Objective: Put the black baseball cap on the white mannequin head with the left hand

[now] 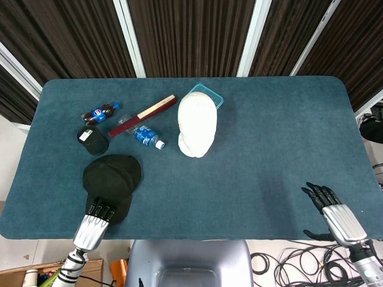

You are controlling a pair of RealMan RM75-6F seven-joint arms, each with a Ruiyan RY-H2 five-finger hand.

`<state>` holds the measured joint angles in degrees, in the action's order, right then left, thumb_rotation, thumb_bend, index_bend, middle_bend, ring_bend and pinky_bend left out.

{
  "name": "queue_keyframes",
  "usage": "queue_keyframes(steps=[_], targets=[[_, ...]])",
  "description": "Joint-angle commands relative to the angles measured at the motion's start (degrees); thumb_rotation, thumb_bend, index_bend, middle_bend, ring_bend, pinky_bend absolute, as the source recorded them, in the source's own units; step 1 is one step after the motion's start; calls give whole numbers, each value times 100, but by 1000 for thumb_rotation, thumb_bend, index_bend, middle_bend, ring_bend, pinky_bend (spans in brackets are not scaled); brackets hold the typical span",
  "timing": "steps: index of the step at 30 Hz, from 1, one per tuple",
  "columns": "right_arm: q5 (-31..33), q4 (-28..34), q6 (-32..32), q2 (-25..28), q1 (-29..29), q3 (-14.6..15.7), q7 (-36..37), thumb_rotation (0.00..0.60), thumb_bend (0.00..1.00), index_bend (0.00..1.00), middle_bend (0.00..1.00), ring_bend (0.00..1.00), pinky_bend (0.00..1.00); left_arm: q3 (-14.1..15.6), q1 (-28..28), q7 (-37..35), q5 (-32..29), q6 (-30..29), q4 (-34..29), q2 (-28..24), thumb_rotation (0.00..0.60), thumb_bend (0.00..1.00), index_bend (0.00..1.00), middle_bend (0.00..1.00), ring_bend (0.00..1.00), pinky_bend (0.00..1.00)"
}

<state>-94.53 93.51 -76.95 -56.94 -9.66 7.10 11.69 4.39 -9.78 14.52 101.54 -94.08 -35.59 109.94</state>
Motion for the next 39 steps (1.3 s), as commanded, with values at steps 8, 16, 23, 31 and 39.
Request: queue_keyframes(steps=[8, 16, 23, 31, 39], targets=[[10, -13, 58, 24, 13, -28, 26, 600, 72, 0, 0, 0, 0, -71, -210, -335, -103, -3, 899, 375, 600, 320, 443, 487, 396, 259], [20, 2, 96, 20, 20, -56, -2, 600, 72, 0, 0, 0, 0, -25, -338, -809, -20, -535, 1490, 646, 600, 453, 683, 661, 503, 304], [13, -5, 95, 35, 37, -68, 13, 600, 73, 0, 0, 0, 0, -150, -507, -1095, -78, -1287, 2039, 851, 600, 463, 708, 695, 515, 307], [13, -9, 144, 26, 36, -74, 0, 600, 73, 0, 0, 0, 0, -497, -888, -1226, -298, -2541, 2230, 688, 600, 516, 724, 727, 538, 306], [35, 13, 159, 18, 42, -99, -19, 600, 72, 0, 0, 0, 0, -636, -1708, -584, -224, -3097, 1709, 5, 600, 535, 725, 729, 548, 320]])
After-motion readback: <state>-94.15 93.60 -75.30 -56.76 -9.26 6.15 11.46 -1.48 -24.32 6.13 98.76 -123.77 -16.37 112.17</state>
